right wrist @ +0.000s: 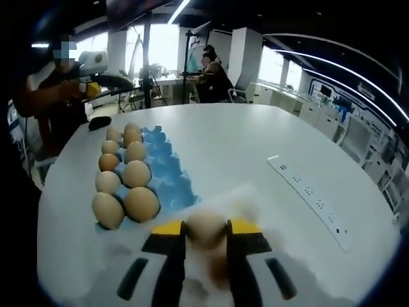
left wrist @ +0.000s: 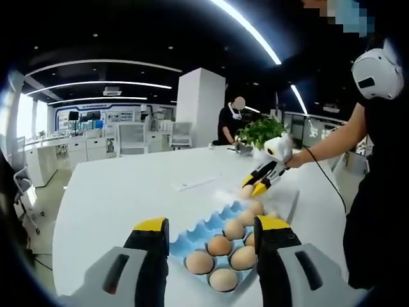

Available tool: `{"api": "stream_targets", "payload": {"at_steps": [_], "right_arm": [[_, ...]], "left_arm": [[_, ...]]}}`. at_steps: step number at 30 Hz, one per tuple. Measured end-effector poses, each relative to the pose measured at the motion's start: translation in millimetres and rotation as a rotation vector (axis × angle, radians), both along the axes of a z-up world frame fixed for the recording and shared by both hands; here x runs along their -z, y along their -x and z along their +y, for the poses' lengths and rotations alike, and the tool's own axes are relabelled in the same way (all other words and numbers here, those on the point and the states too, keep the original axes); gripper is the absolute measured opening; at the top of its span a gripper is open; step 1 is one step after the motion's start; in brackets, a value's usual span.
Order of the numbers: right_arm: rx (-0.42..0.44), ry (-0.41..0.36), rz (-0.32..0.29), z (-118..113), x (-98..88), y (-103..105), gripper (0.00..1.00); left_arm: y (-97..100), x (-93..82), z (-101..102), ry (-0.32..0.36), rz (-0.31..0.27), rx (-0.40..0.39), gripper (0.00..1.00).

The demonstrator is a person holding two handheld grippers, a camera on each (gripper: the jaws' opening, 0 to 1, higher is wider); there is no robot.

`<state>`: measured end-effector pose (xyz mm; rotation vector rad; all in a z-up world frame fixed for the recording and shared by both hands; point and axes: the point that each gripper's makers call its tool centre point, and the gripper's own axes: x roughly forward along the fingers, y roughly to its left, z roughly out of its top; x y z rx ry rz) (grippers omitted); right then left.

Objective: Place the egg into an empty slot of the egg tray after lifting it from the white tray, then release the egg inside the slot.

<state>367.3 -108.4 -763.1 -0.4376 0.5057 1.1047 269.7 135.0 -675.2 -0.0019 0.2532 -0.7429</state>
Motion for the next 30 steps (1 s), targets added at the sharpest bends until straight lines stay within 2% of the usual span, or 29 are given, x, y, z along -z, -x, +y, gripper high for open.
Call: {"api": "stream_targets", "payload": {"at_steps": [14,30], "right_arm": [[-0.025,-0.045,-0.028,12.2,-23.8,4.9,0.24],[-0.085,-0.051,-0.025,39.2,-24.7,9.4,0.24]], "left_arm": [[-0.3,3.0,-0.9,0.003,0.006,0.006,0.54],[-1.3,3.4,2.4,0.004,0.008,0.003,0.53]]}}
